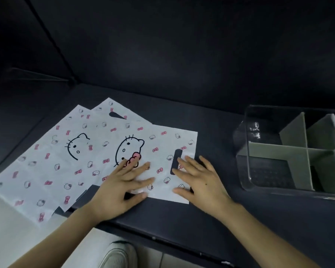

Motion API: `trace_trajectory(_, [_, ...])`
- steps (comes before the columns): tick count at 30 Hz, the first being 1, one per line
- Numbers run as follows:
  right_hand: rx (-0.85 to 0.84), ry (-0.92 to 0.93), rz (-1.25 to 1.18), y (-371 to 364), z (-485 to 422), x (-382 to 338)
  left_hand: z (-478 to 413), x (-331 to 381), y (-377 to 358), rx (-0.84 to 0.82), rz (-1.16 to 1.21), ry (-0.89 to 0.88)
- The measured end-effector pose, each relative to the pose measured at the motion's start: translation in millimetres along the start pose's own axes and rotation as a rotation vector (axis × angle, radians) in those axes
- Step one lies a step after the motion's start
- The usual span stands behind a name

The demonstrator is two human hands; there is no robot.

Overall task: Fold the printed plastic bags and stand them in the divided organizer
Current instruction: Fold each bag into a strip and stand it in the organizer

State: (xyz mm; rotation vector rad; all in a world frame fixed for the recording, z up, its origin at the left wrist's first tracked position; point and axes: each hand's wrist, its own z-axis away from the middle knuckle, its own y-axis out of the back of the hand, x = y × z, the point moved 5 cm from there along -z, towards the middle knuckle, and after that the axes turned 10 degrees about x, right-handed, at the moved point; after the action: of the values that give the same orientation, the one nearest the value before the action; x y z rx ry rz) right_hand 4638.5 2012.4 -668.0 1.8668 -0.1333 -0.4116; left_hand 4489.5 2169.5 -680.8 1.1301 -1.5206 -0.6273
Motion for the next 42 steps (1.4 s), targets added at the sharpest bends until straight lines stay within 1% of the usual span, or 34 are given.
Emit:
trace_trajectory(2, [0.100,0.016,-0.062,5,7,0,-2,1,4,0.025,0.082,0.019])
trace_trajectory(4, [0.211,0.054,-0.061,12,12,-3,-2,5,5,0.062,0.083,0.026])
trace_trajectory(5, [0.239,0.069,-0.042,14,13,-6,-1,9,6,0.091,0.046,0.017])
trace_trajectory(7, [0.227,0.032,-0.038,17,16,-12,4,18,6,0.139,0.020,0.023])
trace_trajectory(9, [0.145,-0.107,-0.124,23,19,-19,13,29,2,0.123,0.072,0.025])
trace_trajectory(11, [0.001,-0.320,-0.264,31,20,-21,21,36,-4,0.088,0.121,0.028])
trace_trajectory(13, [-0.208,-0.524,-0.573,39,19,-23,18,38,-4,0.114,0.138,0.035])
trace_trajectory(14, [-0.273,-0.599,-0.721,44,16,-25,15,38,-3,0.154,0.156,0.041])
trace_trajectory(15, [-0.296,-0.659,-0.835,49,13,-24,11,39,0,0.201,0.190,0.067])
trace_trajectory(16, [-0.284,-0.710,-0.916,54,9,-21,7,38,3,0.239,0.246,0.130])
trace_trajectory(18, [-0.193,-0.784,-1.046,65,0,-14,0,36,8,0.297,0.374,0.358])
trace_trajectory(19, [-0.145,-0.782,-1.062,71,-3,-9,-2,33,8,0.321,0.425,0.478])
trace_trajectory(21, [-0.100,-0.756,-1.050,79,-4,6,-3,28,10,0.343,0.473,0.683])
trace_trajectory(23, [-0.102,-0.730,-1.122,85,-1,20,-2,23,10,0.351,0.484,0.787])
trace_trajectory(25, [-0.081,-0.728,-1.191,86,2,27,-1,19,11,0.362,0.471,0.819])
trace_trajectory(26, [-0.035,-0.740,-1.214,83,3,30,-1,17,11,0.366,0.452,0.823])
trace_trajectory(27, [0.033,-0.779,-1.223,79,3,30,-2,15,12,0.367,0.426,0.826])
trace_trajectory(28, [0.099,-0.841,-1.181,69,5,33,-2,14,12,0.364,0.398,0.833])
trace_trajectory(30, [0.192,-0.960,-0.992,48,9,38,-3,12,11,0.353,0.334,0.851])
trace_trajectory(33, [0.194,-0.958,-0.645,22,11,44,-5,14,12,0.364,0.243,0.851])
trace_trajectory(34, [0.198,-0.952,-0.572,20,10,45,-5,15,12,0.364,0.211,0.853])
trace_trajectory(36, [0.212,-0.944,-0.501,19,8,47,-7,20,13,0.368,0.116,0.849])
trace_trajectory(37, [0.213,-0.944,-0.482,19,6,47,-8,22,15,0.387,0.019,0.798])
trace_trajectory(39, [0.214,-0.952,-0.473,17,4,48,-11,25,18,0.411,-0.220,0.594])
trace_trajectory(40, [0.214,-0.957,-0.472,15,4,48,-12,27,17,0.421,-0.298,0.491])
trace_trajectory(42, [0.211,-0.976,-0.471,13,3,50,-13,30,8,0.362,-0.291,0.323])
